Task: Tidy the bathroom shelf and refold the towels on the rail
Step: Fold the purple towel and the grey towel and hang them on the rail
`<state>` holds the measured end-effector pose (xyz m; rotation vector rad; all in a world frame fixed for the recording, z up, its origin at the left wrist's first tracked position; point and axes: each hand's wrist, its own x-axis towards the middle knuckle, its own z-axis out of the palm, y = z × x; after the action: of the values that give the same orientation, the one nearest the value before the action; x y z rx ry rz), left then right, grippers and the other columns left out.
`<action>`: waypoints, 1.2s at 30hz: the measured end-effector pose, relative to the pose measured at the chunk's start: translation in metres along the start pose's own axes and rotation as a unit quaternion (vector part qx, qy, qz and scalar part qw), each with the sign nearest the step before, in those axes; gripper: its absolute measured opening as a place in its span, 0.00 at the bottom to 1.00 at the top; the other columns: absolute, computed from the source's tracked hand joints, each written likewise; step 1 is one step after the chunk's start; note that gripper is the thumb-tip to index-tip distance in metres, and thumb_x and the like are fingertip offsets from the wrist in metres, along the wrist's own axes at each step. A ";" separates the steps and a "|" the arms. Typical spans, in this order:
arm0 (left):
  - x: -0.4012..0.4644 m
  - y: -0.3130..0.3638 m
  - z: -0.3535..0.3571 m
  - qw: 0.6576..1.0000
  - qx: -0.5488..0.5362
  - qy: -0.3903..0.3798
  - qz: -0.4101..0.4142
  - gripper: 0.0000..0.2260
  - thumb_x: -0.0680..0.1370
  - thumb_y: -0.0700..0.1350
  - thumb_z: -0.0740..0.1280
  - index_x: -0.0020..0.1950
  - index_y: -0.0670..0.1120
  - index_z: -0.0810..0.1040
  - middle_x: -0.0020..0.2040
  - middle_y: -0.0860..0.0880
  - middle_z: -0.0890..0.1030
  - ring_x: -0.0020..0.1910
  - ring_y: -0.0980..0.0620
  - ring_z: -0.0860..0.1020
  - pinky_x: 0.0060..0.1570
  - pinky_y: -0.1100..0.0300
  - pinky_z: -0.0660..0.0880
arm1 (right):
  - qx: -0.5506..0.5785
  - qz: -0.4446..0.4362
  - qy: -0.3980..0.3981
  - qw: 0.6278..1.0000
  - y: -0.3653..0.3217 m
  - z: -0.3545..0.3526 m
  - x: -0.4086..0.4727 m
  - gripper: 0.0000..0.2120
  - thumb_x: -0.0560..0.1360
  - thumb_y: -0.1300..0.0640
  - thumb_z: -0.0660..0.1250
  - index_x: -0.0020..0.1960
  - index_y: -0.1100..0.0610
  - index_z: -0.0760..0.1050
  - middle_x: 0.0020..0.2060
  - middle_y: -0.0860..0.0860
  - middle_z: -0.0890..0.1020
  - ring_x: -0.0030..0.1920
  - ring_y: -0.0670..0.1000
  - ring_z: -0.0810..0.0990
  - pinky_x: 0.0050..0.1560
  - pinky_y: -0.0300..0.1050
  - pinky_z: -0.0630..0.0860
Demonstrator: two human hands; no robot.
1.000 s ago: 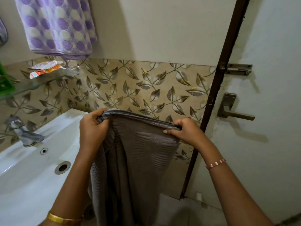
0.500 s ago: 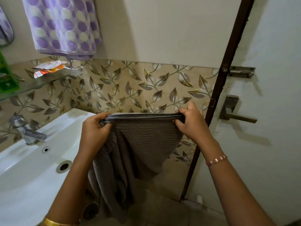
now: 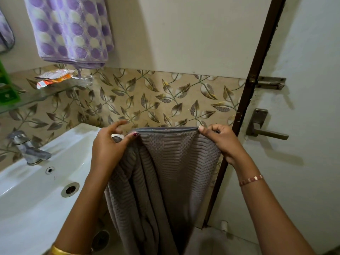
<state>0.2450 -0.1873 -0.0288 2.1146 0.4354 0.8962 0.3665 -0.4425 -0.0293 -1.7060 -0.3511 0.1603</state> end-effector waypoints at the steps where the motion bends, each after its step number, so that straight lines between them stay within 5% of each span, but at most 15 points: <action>1: 0.001 0.000 0.000 0.999 0.029 0.015 -0.015 0.21 0.68 0.56 0.71 0.59 0.55 0.75 0.42 0.51 0.78 0.38 0.55 0.76 0.36 0.60 0.70 | 0.013 0.019 0.018 1.000 0.002 0.001 0.000 0.14 0.69 0.49 0.71 0.35 0.59 0.76 0.26 0.46 0.81 0.28 0.42 0.79 0.28 0.34 0.74; 4: 0.002 -0.002 -0.006 0.994 0.074 0.048 -0.063 0.27 0.69 0.62 0.66 0.62 0.48 0.71 0.45 0.47 0.78 0.49 0.47 0.76 0.43 0.57 0.68 | 0.050 0.061 0.061 0.995 0.009 0.004 0.000 0.13 0.69 0.50 0.72 0.34 0.59 0.76 0.24 0.46 0.81 0.26 0.43 0.80 0.26 0.34 0.73; 8: -0.002 -0.008 -0.006 0.987 0.116 0.027 -0.112 0.27 0.73 0.65 0.57 0.58 0.45 0.72 0.32 0.54 0.71 0.40 0.50 0.72 0.36 0.57 0.66 | 0.042 0.070 0.073 0.994 0.010 0.008 -0.004 0.13 0.67 0.52 0.74 0.33 0.59 0.75 0.24 0.48 0.81 0.27 0.46 0.80 0.27 0.36 0.75; 11: -0.004 -0.009 -0.002 0.987 0.109 0.000 -0.120 0.26 0.74 0.64 0.55 0.51 0.43 0.76 0.34 0.51 0.74 0.39 0.52 0.71 0.36 0.58 0.65 | 0.041 0.065 0.057 0.995 0.003 0.016 -0.009 0.12 0.67 0.52 0.74 0.34 0.58 0.75 0.31 0.53 0.82 0.33 0.51 0.81 0.37 0.45 0.79; 15: -0.006 0.001 0.004 0.983 0.009 -0.063 -0.170 0.24 0.74 0.62 0.59 0.42 0.40 0.79 0.41 0.43 0.79 0.43 0.45 0.76 0.40 0.54 0.71 | 0.001 0.036 0.021 0.999 -0.010 0.030 -0.018 0.11 0.68 0.56 0.73 0.43 0.53 0.71 0.43 0.51 0.79 0.38 0.49 0.80 0.34 0.41 0.77; 17: -0.011 0.010 0.008 0.966 -0.091 -0.115 -0.214 0.20 0.72 0.58 0.66 0.41 0.40 0.78 0.38 0.42 0.79 0.40 0.46 0.78 0.41 0.53 0.75 | -0.006 0.015 -0.013 1.000 -0.014 0.039 -0.023 0.09 0.68 0.58 0.73 0.41 0.52 0.72 0.41 0.50 0.79 0.38 0.48 0.80 0.35 0.40 0.76; 19: -0.019 0.020 0.015 0.929 -0.218 -0.170 -0.246 0.12 0.71 0.51 0.69 0.39 0.41 0.77 0.35 0.44 0.79 0.32 0.53 0.80 0.31 0.62 0.76 | 0.016 0.012 -0.073 0.997 -0.018 0.047 -0.029 0.07 0.68 0.60 0.72 0.36 0.53 0.75 0.35 0.49 0.81 0.35 0.46 0.81 0.35 0.39 0.76; 22: -0.028 0.029 0.022 0.891 -0.321 -0.226 -0.227 0.05 0.68 0.42 0.70 0.40 0.43 0.78 0.37 0.46 0.79 0.30 0.57 0.79 0.29 0.66 0.76 | 0.053 0.029 -0.165 0.984 -0.023 0.056 -0.035 0.06 0.70 0.64 0.69 0.36 0.55 0.77 0.28 0.46 0.82 0.32 0.42 0.81 0.31 0.34 0.75; 29: -0.034 0.032 0.016 0.884 -0.350 -0.267 -0.158 0.11 0.72 0.35 0.66 0.50 0.46 0.80 0.45 0.48 0.84 0.45 0.54 0.82 0.39 0.67 0.77 | 0.079 0.013 -0.246 0.966 -0.027 0.053 -0.042 0.08 0.67 0.71 0.66 0.44 0.60 0.77 0.38 0.57 0.84 0.41 0.52 0.84 0.43 0.40 0.81; 36: -0.043 0.041 0.007 0.914 -0.305 -0.264 -0.038 0.14 0.73 0.38 0.65 0.55 0.52 0.78 0.53 0.52 0.83 0.55 0.57 0.79 0.49 0.68 0.76 | 0.035 -0.055 -0.165 0.984 -0.040 0.065 -0.047 0.07 0.69 0.69 0.69 0.39 0.59 0.75 0.30 0.54 0.82 0.30 0.48 0.82 0.35 0.38 0.81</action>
<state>0.2207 -0.2410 -0.0195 1.6421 -0.0506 0.3148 0.2966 -0.3915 -0.0056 -1.5864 -0.6772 0.3709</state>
